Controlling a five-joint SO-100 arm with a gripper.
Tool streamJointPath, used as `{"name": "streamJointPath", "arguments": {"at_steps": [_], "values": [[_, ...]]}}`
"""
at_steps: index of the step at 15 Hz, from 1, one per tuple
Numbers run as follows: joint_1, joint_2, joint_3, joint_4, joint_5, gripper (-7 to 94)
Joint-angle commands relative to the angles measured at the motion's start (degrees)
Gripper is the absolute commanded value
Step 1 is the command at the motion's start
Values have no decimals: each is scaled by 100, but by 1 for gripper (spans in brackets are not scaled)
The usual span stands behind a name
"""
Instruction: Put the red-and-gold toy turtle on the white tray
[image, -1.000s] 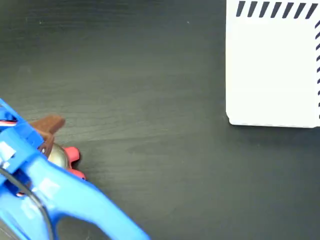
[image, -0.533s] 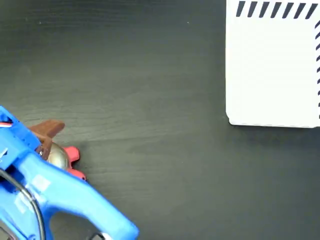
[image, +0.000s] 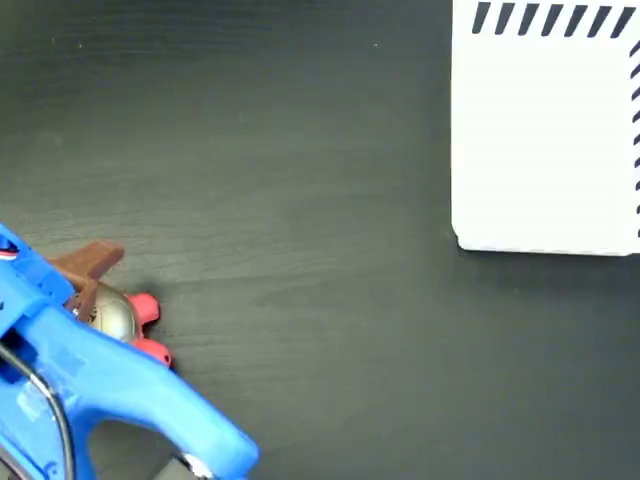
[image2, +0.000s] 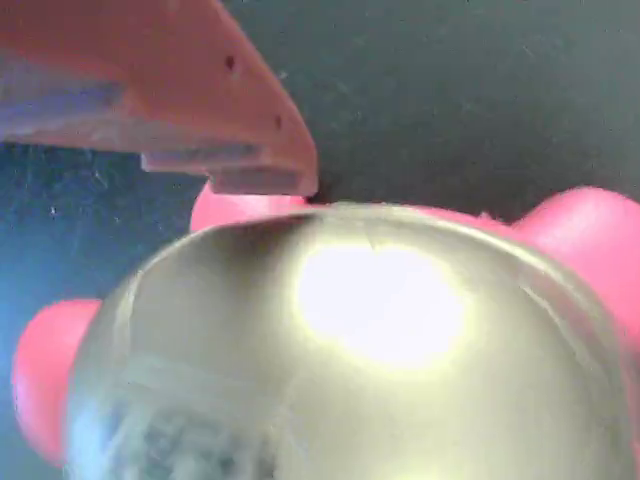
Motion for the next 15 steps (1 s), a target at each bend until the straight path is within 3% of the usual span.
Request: {"name": "streamJointPath", "arguments": {"at_steps": [1, 13, 15], "values": [[-26, 79, -18, -114, 62, 71], [0, -202, 237, -694, 193, 70], [9, -202, 237, -729, 211, 64]]}}
